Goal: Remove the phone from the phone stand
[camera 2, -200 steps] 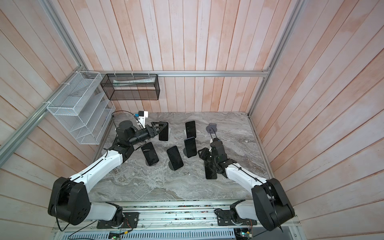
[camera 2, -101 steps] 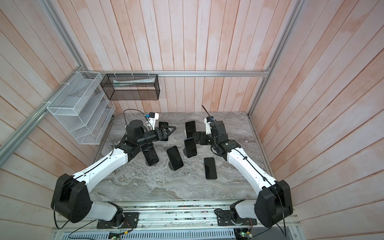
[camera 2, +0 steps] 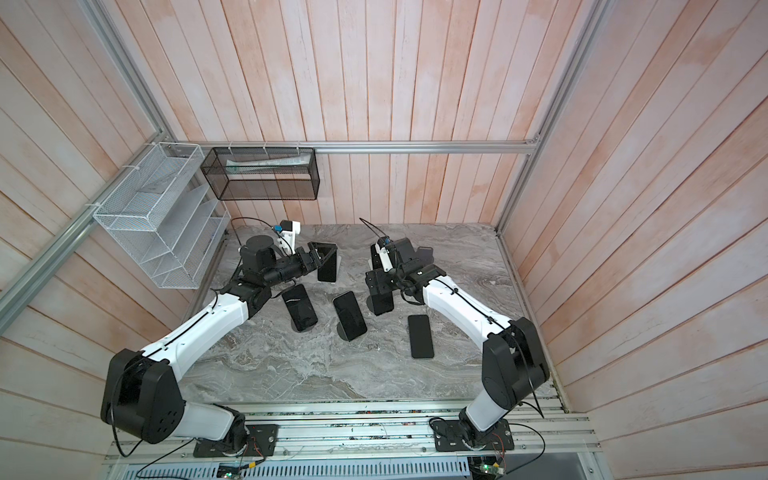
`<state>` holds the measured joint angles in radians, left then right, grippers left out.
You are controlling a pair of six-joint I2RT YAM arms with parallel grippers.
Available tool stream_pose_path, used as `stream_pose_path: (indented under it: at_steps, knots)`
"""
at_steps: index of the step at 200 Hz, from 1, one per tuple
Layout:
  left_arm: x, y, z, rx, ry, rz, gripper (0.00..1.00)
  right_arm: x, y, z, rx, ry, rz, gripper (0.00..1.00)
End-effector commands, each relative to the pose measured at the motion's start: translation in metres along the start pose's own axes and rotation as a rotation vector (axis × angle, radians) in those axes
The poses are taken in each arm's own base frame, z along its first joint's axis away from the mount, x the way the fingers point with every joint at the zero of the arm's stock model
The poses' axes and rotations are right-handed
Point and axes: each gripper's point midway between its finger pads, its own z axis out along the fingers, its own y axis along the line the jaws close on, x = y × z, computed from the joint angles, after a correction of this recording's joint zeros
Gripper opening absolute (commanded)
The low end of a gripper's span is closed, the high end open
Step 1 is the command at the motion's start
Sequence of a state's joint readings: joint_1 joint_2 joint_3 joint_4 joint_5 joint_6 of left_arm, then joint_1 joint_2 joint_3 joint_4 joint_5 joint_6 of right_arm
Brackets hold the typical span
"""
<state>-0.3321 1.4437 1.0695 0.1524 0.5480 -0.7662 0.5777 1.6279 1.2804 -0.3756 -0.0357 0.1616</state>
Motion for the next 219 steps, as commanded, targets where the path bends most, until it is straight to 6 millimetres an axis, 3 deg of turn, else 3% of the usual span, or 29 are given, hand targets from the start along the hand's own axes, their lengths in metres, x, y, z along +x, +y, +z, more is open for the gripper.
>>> stream_pose_path:
  at_steps: [1,69,138,219]
  knots:
    - [-0.001,-0.01,-0.004,0.048,-0.004,0.006,0.95,-0.001,-0.003,0.006,0.054,0.018,-0.038,0.98]
    - [0.001,-0.013,-0.003,0.07,-0.001,0.0,0.95,-0.004,-0.01,0.017,0.11,0.01,-0.011,0.97]
    - [-0.001,-0.015,-0.005,0.077,-0.006,0.005,0.95,0.003,-0.004,0.032,0.087,0.035,0.009,0.85]
    - [-0.001,-0.016,-0.005,0.08,-0.005,0.005,0.95,0.006,-0.001,0.035,0.098,0.026,0.015,0.73]
